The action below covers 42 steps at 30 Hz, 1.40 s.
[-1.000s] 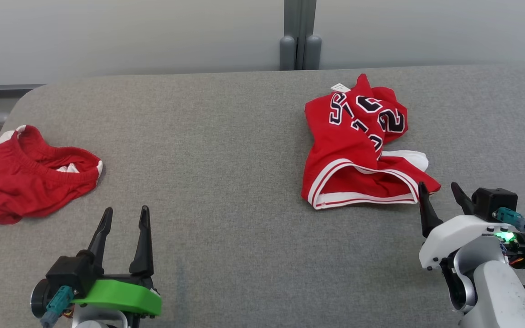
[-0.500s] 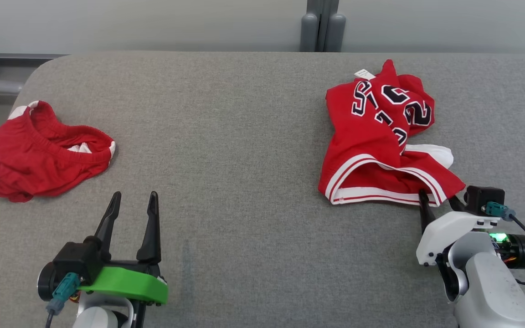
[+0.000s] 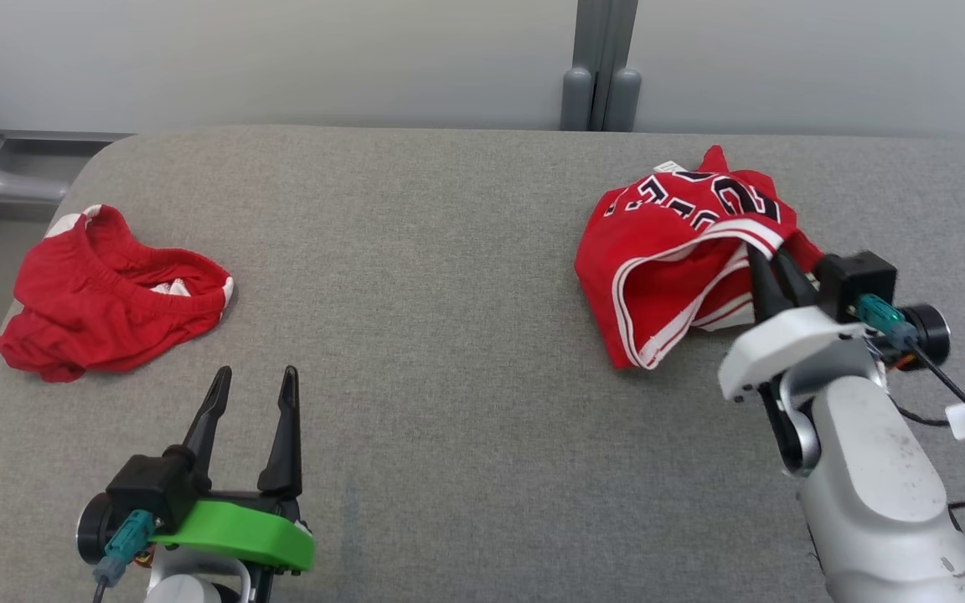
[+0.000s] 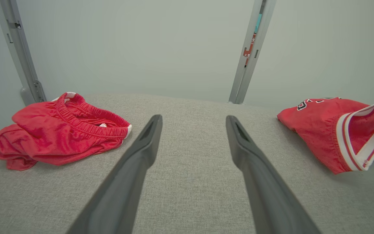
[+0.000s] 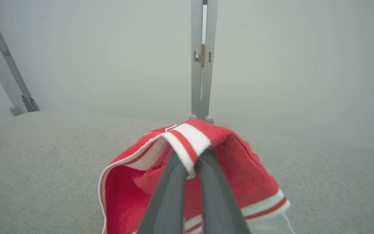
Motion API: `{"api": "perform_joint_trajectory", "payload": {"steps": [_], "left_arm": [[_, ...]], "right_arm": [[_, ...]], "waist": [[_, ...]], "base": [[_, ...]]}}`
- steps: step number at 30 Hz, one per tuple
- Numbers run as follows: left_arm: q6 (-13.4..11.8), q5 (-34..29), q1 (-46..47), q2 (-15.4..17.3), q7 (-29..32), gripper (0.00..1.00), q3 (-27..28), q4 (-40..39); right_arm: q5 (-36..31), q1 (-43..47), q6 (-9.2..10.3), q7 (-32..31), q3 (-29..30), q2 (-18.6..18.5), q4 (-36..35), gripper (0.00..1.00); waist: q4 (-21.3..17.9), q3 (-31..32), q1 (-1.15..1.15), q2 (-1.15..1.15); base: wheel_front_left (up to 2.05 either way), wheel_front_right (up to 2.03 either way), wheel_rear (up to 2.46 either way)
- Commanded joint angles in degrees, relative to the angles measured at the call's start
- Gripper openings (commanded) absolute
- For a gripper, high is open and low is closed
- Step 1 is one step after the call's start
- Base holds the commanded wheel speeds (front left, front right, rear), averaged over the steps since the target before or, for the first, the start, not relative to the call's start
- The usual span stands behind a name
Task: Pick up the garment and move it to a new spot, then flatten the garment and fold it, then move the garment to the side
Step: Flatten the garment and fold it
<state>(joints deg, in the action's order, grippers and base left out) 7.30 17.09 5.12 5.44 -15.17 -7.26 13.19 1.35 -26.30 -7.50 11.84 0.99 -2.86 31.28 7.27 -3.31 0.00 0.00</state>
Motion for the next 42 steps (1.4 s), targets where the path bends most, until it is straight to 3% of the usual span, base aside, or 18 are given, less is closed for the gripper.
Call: {"api": "perform_joint_trajectory", "payload": {"steps": [1,9,18,22,27,38,39,40,42], "left_arm": [[0.24,0.21,-0.69,0.28,0.04,1.0,0.04,-0.07],[0.23,0.2,-0.84,0.28,0.03,1.0,-0.36,-0.73],[0.23,0.17,0.86,0.28,0.03,1.0,-1.68,-1.46],[0.23,0.1,1.11,0.24,0.03,1.0,-1.37,-1.9],[0.23,-0.2,1.46,0.08,0.03,1.0,-0.94,-2.54],[0.18,0.49,5.35,-0.28,0.03,1.0,-4.38,-2.64],[0.18,0.59,5.74,-0.25,0.03,1.0,-4.74,-2.66],[0.18,0.68,6.1,-0.2,0.03,1.0,-4.98,-2.6],[0.18,0.79,6.58,-0.2,0.03,1.0,-5.44,-2.55]], "right_arm": [[0.94,-1.9,0.01,-0.92,-3.09,0.0,-2.03,0.0],[5.59,-13.68,0.02,-6.19,-14.91,-0.06,-9.27,0.0],[14.61,-30.41,0.02,-4.68,-21.68,-0.09,-7.6,0.0],[14.15,-34.04,0.02,-2.71,-19.86,-0.13,-6.27,0.0],[11.11,-31.96,0.03,-3.25,-15.66,-1.14,-2.27,0.0],[6.38,-25.85,0.02,-4.12,0.73,-9.4,13.17,0.0],[6.06,-25.99,0.02,-4.04,2.38,-9.64,14.64,0.34],[5.37,-26.24,0.02,-4.0,4.08,-9.83,16.19,1.0],[3.93,-26.64,0.01,-4.23,6.54,-10.29,18.98,1.0]], "waist": [[-0.16,0.82,0.0,0.0],[0.07,1.27,0.0,0.0],[1.99,-0.55,0.0,0.0],[2.2,-1.27,0.0,0.0],[1.43,-2.59,0.0,0.0],[3.43,-7.97,0.0,0.0],[3.81,-8.44,0.0,0.0],[4.24,-8.93,0.0,0.0],[4.98,-9.61,0.0,0.0]], "base": [[0.0,0.0,0.0],[0.0,0.0,0.0],[0.0,0.0,0.0],[0.0,0.0,0.0],[0.0,0.0,0.0],[0.0,0.0,0.0],[0.0,0.0,0.0],[0.0,0.0,0.0],[0.0,0.0,0.0]]}}
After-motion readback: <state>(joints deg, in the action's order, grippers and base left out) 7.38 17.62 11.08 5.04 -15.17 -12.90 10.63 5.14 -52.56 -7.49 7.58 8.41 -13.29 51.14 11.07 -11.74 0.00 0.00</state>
